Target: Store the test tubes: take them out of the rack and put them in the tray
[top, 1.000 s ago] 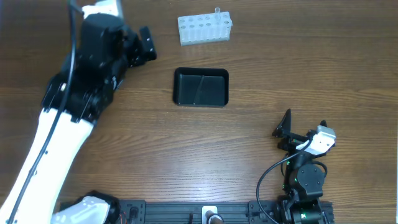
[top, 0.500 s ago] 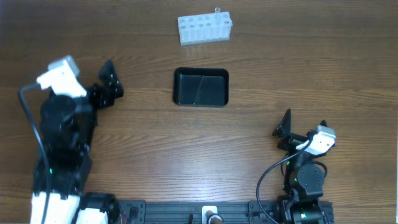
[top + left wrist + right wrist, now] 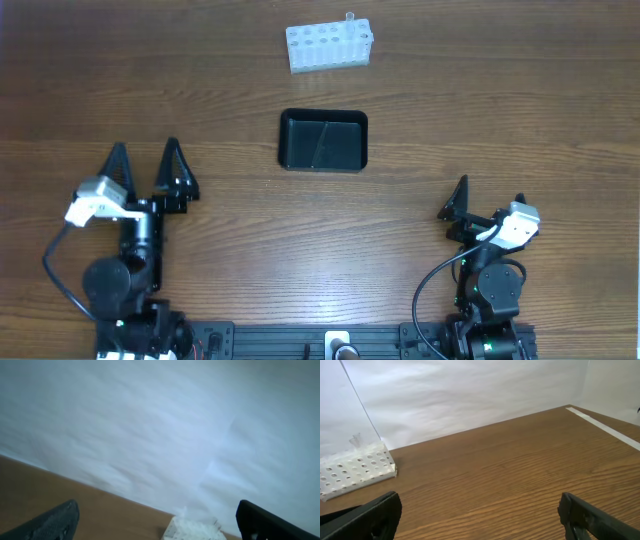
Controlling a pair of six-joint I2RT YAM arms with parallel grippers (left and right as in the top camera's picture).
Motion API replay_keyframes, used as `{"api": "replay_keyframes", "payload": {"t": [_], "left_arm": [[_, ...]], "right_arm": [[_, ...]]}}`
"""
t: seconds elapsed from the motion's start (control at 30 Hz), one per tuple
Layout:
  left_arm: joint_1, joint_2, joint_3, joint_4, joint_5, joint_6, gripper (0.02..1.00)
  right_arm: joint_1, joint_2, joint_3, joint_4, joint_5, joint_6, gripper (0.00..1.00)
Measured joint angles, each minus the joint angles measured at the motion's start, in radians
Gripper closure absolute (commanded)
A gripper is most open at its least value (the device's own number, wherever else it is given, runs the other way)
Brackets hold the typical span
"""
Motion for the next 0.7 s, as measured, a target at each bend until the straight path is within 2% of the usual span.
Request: {"api": "replay_keyframes", "payload": {"t": [0.33, 0.53, 0.7], "left_arm": [[0.077, -0.086, -0.133, 0.095, 0.035, -0.031, 0.020], [0.117, -0.127, -0.145, 0.003, 0.066, -0.038, 0.023], [0.123, -0.183, -0.147, -0.166, 0.074, -0.039, 0.023]], "right_arm": [[0.000, 0.000, 0.000, 0.000, 0.000, 0.001, 0.009], [0.000, 0.000, 0.000, 0.000, 0.000, 0.001, 0.009], [0.000, 0.000, 0.000, 0.000, 0.000, 0.001, 0.009]]}}
